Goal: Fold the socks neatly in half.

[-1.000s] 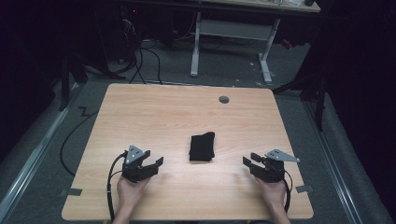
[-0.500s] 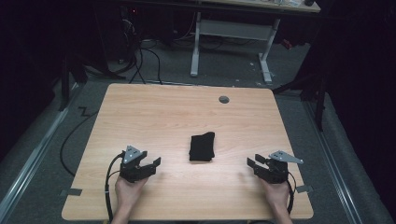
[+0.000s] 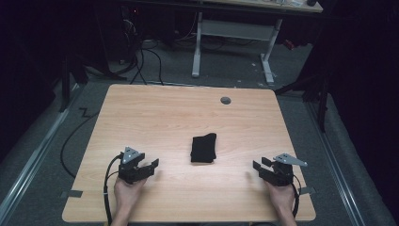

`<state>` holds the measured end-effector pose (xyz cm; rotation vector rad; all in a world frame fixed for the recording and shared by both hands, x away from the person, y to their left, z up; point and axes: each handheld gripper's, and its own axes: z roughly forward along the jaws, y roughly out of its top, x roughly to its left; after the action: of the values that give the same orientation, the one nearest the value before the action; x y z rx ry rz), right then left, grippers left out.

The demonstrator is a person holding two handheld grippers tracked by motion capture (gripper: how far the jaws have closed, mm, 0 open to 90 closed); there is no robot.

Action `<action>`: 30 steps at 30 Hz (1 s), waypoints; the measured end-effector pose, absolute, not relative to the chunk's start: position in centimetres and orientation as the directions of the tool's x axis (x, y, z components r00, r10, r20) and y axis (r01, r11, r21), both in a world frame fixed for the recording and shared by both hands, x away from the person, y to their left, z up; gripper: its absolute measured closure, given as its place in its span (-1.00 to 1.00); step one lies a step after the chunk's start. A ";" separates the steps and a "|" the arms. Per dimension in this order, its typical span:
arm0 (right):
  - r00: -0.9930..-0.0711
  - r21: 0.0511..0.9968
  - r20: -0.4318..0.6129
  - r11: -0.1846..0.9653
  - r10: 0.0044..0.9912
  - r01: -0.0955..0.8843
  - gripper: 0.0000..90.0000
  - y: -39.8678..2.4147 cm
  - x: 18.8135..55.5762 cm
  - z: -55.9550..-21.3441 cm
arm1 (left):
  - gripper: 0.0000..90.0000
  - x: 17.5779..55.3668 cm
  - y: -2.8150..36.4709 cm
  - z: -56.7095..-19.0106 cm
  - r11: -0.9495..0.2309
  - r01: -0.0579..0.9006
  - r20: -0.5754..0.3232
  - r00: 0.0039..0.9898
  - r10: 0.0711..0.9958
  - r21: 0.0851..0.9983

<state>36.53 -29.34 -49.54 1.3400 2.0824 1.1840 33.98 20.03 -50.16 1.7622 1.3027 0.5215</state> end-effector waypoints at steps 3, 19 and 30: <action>-0.454 0.816 0.084 0.200 0.887 0.543 0.12 -29.4 36.6 -49.7 | -0.23 34.1 20.1 -50.3 -0.090 0.562 -0.147 0.362 0.921 0.822; -0.425 0.789 0.004 0.258 0.905 0.558 0.07 -29.7 36.9 -50.5 | -0.24 34.4 19.9 -50.8 -0.147 0.580 -0.079 0.345 0.935 0.801; -0.411 0.755 -0.015 0.280 0.912 0.593 -0.01 -29.4 37.3 -51.0 | -0.29 34.8 19.4 -51.0 -0.189 0.611 -0.040 0.341 0.939 0.769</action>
<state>37.25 -29.44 -50.96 1.3506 2.1063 0.9481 34.83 19.45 -50.96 1.8995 1.3583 0.5912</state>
